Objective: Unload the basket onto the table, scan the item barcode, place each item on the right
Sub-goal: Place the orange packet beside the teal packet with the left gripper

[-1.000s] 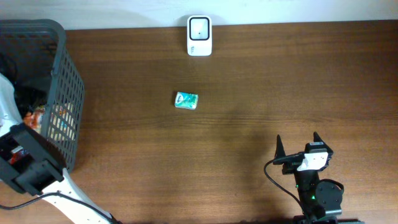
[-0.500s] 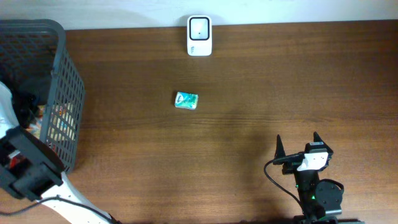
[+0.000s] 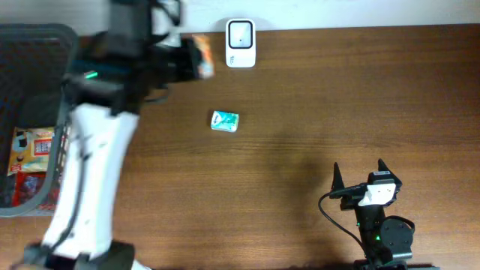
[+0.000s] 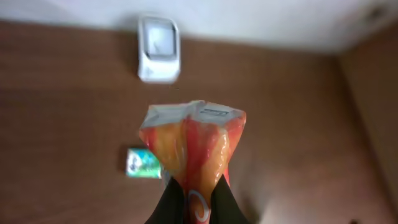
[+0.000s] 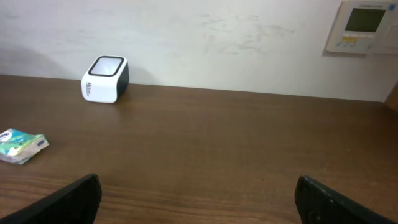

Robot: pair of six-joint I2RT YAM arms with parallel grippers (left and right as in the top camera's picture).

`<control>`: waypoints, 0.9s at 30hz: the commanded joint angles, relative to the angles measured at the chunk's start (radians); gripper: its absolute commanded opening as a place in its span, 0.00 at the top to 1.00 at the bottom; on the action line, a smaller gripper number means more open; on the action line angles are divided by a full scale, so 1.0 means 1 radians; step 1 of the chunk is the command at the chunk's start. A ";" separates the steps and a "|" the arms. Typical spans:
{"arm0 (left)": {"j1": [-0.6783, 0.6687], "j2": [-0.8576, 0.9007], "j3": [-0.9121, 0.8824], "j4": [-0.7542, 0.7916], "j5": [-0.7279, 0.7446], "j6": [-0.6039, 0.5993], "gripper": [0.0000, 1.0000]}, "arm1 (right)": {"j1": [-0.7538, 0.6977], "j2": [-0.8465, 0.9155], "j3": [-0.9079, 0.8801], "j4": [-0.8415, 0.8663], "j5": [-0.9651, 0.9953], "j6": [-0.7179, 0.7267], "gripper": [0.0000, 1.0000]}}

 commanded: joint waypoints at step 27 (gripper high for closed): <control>0.449 0.238 0.938 -0.574 -0.269 0.079 0.01 | -0.006 -0.006 -0.009 -0.002 0.005 0.002 0.02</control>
